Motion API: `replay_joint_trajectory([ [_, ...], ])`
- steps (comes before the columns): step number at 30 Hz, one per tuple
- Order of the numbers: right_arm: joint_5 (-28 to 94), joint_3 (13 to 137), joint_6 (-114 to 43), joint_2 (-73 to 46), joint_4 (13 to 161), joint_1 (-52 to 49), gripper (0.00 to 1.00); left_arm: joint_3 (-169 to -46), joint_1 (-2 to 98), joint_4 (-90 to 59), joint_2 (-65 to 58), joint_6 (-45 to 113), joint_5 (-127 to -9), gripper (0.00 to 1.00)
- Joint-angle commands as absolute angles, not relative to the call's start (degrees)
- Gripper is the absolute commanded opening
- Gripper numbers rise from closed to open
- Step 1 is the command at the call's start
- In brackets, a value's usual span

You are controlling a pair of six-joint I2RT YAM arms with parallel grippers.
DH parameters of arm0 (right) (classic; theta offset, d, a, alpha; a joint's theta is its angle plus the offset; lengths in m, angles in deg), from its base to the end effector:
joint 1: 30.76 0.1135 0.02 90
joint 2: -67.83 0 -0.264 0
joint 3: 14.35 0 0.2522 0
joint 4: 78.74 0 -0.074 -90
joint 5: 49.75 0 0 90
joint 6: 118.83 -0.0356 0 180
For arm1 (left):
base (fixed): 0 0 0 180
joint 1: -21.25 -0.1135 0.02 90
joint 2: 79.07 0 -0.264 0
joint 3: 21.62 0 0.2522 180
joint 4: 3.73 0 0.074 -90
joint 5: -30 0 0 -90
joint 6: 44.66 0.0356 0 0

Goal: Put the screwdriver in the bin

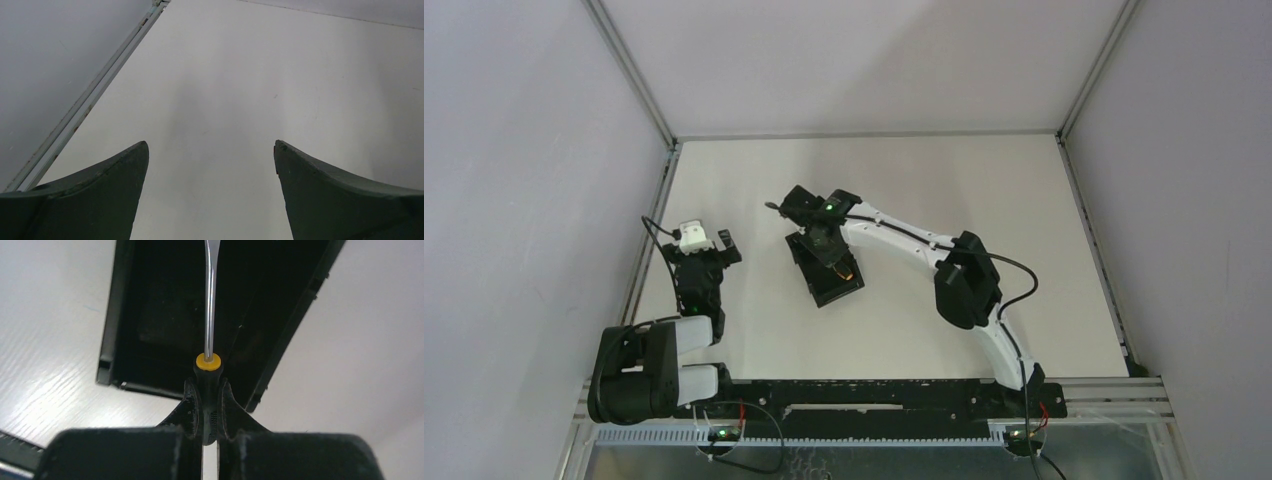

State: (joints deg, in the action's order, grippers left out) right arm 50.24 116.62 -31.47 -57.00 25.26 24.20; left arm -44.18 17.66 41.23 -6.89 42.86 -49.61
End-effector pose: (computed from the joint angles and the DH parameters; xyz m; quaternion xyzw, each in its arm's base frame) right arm 0.2686 0.3723 0.2548 -0.4188 0.8871 0.0088 0.1939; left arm 0.2104 0.0196 0.1639 -0.1001 0.7280 0.0731 0.6743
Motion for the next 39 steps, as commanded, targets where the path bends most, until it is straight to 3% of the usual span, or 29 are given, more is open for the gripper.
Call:
replay_joint_trajectory([
  [1, 53.9, 114.8, -27.9, -58.0, 33.8, 24.9, 0.01, -46.5, 18.0, 43.2, -6.9, 43.8, -49.2, 1.0],
  [4, 53.9, 112.6, -28.1, -57.9, 37.4, 25.1, 0.08, -46.4, 18.0, 43.2, -6.9, 43.8, -49.2, 1.0],
  [7, 53.8, 112.1, -27.8, -58.7, 38.1, 25.1, 0.26, -46.4, 18.0, 43.2, -6.9, 43.8, -49.2, 1.0],
  [10, 54.5, 112.9, -27.5, -59.6, 36.6, 25.1, 0.35, -46.4, 18.0, 43.2, -7.0, 43.8, -49.2, 1.0],
  [17, 54.5, 115.4, -27.5, -56.6, 34.7, 25.1, 0.44, -46.4, 18.0, 43.2, -6.9, 43.8, -49.2, 1.0],
  [23, 52.5, 114.1, -30.1, -46.3, 37.1, 24.3, 0.48, -46.4, 18.0, 43.2, -6.9, 43.8, -49.2, 1.0],
  [25, 51.0, 110.4, -31.6, -41.0, 39.4, 23.3, 0.6, -46.4, 18.0, 43.2, -6.9, 43.8, -49.2, 1.0],
  [26, 50.2, 108.4, -32.2, -38.6, 40.5, 22.8, 0.82, -46.4, 18.0, 43.2, -6.9, 43.8, -49.2, 1.0],
  [27, 49.3, 106.0, -32.9, -36.1, 41.5, 22.1, 0.97, -46.4, 18.0, 43.2, -6.9, 43.8, -49.2, 1.0],
  [34, 42.6, 80.9, -40.3, -14.2, 58.0, 12.9, 1.0, -46.4, 18.0, 43.2, -6.9, 43.8, -49.2, 1.0],
  [39, 40.9, 60.6, -46.6, 3.1, 65.6, 0.1, 1.0, -46.4, 18.0, 43.2, -6.9, 43.8, -49.2, 1.0],
])
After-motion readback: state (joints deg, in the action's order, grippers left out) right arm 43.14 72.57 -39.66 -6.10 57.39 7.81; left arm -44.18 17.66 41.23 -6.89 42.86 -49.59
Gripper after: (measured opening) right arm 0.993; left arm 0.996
